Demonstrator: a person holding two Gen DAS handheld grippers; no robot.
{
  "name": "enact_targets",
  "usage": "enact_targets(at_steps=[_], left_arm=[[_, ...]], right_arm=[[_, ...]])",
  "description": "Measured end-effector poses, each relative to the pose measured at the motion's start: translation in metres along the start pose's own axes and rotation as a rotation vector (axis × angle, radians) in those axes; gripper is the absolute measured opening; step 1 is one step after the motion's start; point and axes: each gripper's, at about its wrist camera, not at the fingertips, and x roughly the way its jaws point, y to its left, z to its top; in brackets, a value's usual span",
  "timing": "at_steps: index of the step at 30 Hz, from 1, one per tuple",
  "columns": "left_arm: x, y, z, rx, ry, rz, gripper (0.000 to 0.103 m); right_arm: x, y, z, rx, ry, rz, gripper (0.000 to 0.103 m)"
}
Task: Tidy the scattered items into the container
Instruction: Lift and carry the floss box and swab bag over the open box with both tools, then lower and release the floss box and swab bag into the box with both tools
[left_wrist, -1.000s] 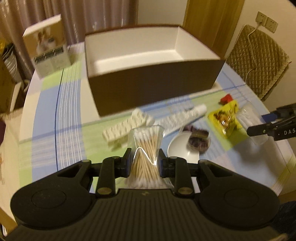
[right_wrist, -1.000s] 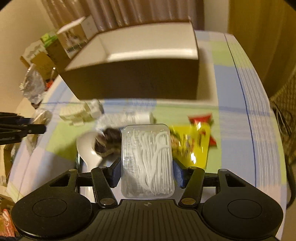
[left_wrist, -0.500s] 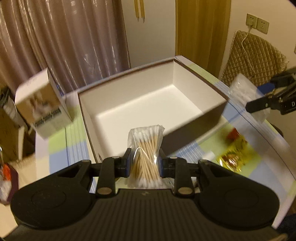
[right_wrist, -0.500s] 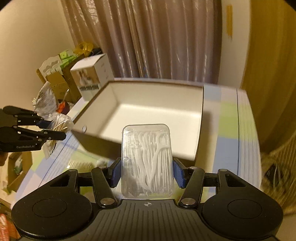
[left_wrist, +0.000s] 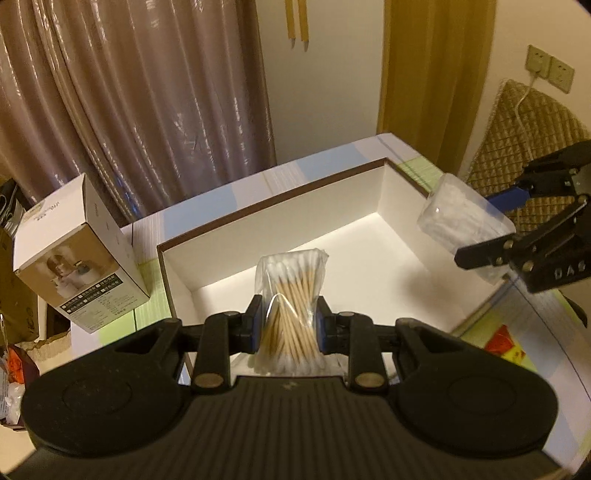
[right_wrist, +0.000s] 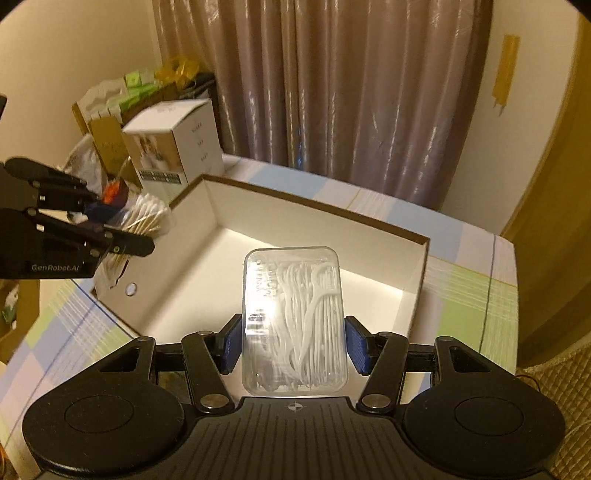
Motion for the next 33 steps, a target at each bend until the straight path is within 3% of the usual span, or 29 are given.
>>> enact_targets(at_steps=[11,16,24,33], left_arm=[[0.062,-0.001,-0.005,-0.024,0.101,-0.019,0.023],[0.091,-0.002,-0.011,-0.09,0.156,-0.032,0.023],[0.128,-0.003,-0.016,-0.145,0.252,-0.01,0.023],[0.154,-0.002,-0.011,-0.126,0.385,0.028,0.024]], right_arm=[[0.072,-0.009,0.004,-0.002,0.118,0.009,0.059],[0.098,-0.017,-0.005,0.062,0.177,0.001,0.059],[0.127,-0.032,-0.014,0.118,0.278,-0.002,0.059],[0.149,-0.037,-0.006,0.118,0.36,-0.012,0.059]])
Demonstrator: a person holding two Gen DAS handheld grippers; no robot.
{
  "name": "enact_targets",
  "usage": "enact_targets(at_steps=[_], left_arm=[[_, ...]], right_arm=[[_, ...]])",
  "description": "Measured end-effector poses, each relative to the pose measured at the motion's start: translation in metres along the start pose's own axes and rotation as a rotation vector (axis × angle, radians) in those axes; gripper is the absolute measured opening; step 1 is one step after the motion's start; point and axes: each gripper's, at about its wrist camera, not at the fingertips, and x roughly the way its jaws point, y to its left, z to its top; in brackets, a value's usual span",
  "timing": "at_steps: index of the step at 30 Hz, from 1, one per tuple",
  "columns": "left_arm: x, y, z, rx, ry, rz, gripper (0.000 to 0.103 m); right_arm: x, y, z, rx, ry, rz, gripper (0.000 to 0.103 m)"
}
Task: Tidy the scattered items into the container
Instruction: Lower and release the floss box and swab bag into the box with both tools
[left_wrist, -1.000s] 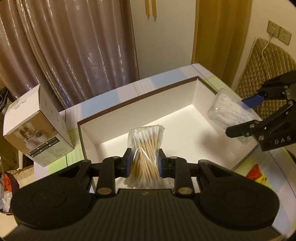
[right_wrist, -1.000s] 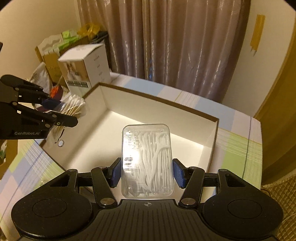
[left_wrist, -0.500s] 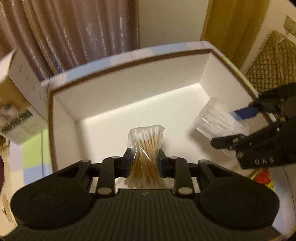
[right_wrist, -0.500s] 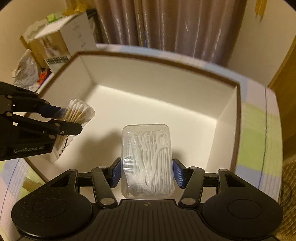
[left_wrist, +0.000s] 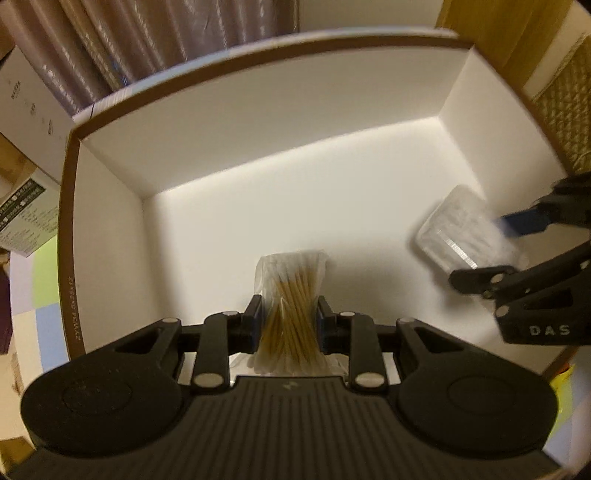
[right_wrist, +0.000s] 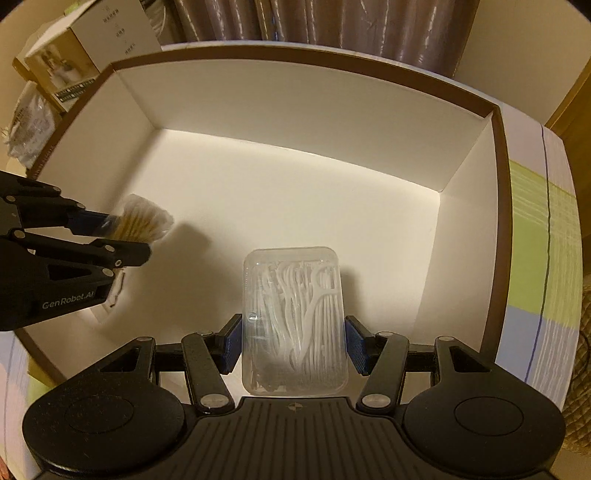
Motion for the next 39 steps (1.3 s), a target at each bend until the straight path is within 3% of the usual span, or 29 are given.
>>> enact_targets(at_steps=[5,7,9,10,12,15,28,39], left_arm=[[0.013,0.004,0.003,-0.007,0.069,0.013,0.025],[0.016,0.005,0.004,-0.007,0.084,0.018,0.031],[0.016,0.006,0.004,-0.007,0.088,0.019,0.054],[0.015,0.007,0.004,-0.01,0.086,0.023,0.058],[0.014,0.007,0.003,-0.011,0.085,0.022,0.067],[0.012,0.009,0.003,-0.024,0.089,0.026,0.077],[-0.014,0.015,-0.009,-0.033,0.074,0.011,0.081],[-0.054,0.016,-0.02,-0.043,0.009,0.005,0.082]], right_arm=[[0.009,0.002,0.007,-0.013,0.046,-0.024,0.059],[0.014,0.004,0.009,-0.029,0.072,-0.028,0.059],[0.018,0.004,0.01,-0.024,0.109,-0.015,0.059],[0.018,0.004,0.01,-0.02,0.111,-0.008,0.079],[0.015,0.007,0.01,-0.025,0.094,0.026,0.095],[0.011,0.016,0.011,-0.048,0.079,0.009,0.098],[-0.018,0.038,-0.001,-0.082,0.034,0.0,0.098],[-0.052,0.042,-0.013,-0.045,-0.033,-0.029,0.098]])
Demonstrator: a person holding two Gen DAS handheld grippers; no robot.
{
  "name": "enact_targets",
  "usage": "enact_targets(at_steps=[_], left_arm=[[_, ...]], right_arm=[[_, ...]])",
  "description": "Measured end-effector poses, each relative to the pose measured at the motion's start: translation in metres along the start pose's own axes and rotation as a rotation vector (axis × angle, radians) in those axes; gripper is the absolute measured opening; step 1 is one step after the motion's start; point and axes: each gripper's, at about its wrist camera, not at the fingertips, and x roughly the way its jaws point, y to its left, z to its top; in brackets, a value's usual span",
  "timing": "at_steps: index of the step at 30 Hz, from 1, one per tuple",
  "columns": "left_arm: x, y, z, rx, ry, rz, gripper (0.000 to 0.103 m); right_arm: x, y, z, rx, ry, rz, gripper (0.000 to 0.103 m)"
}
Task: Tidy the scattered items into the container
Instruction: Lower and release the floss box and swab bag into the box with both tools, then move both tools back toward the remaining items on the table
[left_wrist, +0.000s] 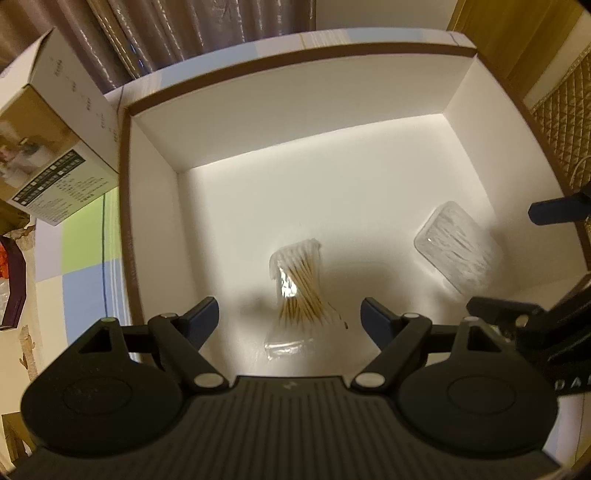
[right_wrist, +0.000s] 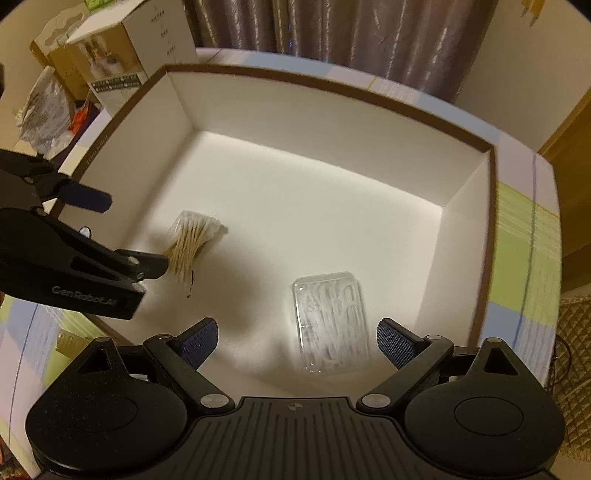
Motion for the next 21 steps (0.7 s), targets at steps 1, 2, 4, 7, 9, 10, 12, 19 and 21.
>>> enact_targets(at_steps=[1,2,4,7,9,10,12,19,21], left_arm=[[-0.005,0.0,-0.002,0.001,-0.01,0.001,0.082],[-0.011,-0.001,-0.005,0.002,-0.02,0.001,0.082],[-0.023,0.0,-0.011,-0.003,-0.041,-0.004,0.082],[-0.042,0.002,-0.019,-0.009,-0.074,-0.009,0.082],[-0.055,0.003,-0.028,-0.009,-0.101,-0.006,0.081],[-0.062,0.003,-0.033,-0.01,-0.114,-0.007,0.081],[-0.073,0.005,-0.044,-0.016,-0.136,-0.015,0.081],[-0.104,0.009,-0.076,-0.035,-0.187,-0.017,0.081],[-0.109,0.011,-0.082,-0.044,-0.199,-0.015,0.081]], right_arm=[[-0.004,-0.001,-0.001,0.007,-0.011,-0.002,0.098],[-0.007,-0.001,-0.002,0.016,-0.023,-0.003,0.098],[-0.016,-0.004,-0.007,0.037,-0.046,-0.004,0.098],[-0.032,-0.005,-0.015,0.066,-0.086,-0.005,0.098],[-0.045,-0.005,-0.022,0.083,-0.119,-0.008,0.098],[-0.051,-0.006,-0.026,0.089,-0.139,-0.008,0.098],[-0.064,-0.007,-0.035,0.098,-0.178,-0.001,0.098],[-0.099,-0.007,-0.06,0.119,-0.262,-0.003,0.098],[-0.104,-0.005,-0.065,0.116,-0.274,-0.005,0.098]])
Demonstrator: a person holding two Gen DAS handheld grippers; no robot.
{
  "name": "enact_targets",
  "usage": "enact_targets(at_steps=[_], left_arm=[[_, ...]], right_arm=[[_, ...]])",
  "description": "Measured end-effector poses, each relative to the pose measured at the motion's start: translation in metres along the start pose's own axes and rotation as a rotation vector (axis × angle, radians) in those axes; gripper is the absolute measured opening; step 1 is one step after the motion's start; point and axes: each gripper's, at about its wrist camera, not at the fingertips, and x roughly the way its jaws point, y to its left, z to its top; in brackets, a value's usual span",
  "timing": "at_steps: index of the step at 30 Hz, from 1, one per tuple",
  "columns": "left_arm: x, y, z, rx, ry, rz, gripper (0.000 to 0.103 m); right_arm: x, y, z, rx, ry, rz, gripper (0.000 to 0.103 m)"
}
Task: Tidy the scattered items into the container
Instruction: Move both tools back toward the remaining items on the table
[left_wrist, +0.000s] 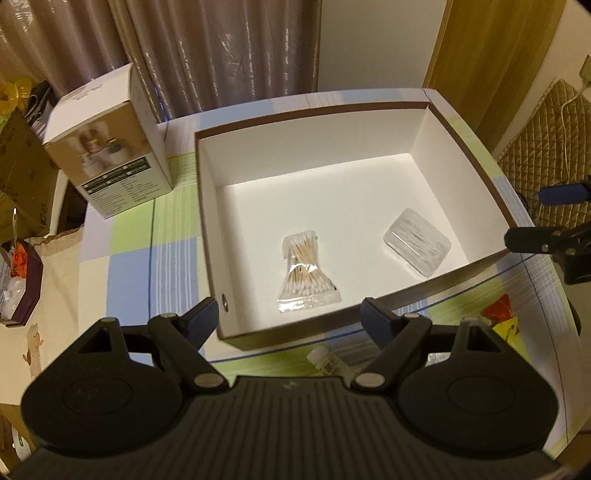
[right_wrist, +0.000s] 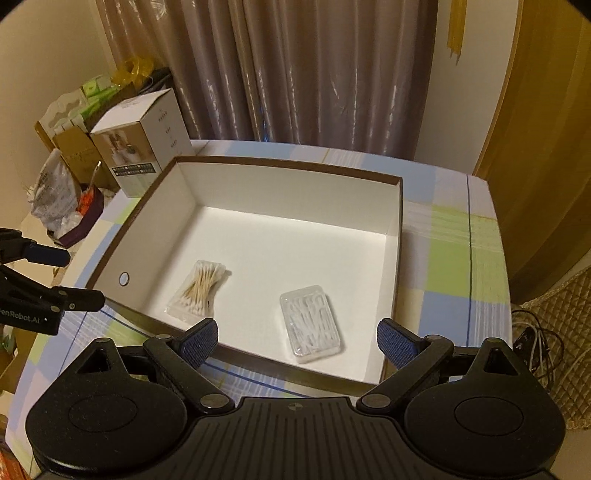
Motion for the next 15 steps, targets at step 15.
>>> enact_targets(at_steps=[15], left_arm=[[-0.033,-0.01,-0.07,-0.016,-0.079,-0.007,0.081]], right_arm=[[-0.038,0.011,-0.05,-0.027,-0.086,0.011,0.098]])
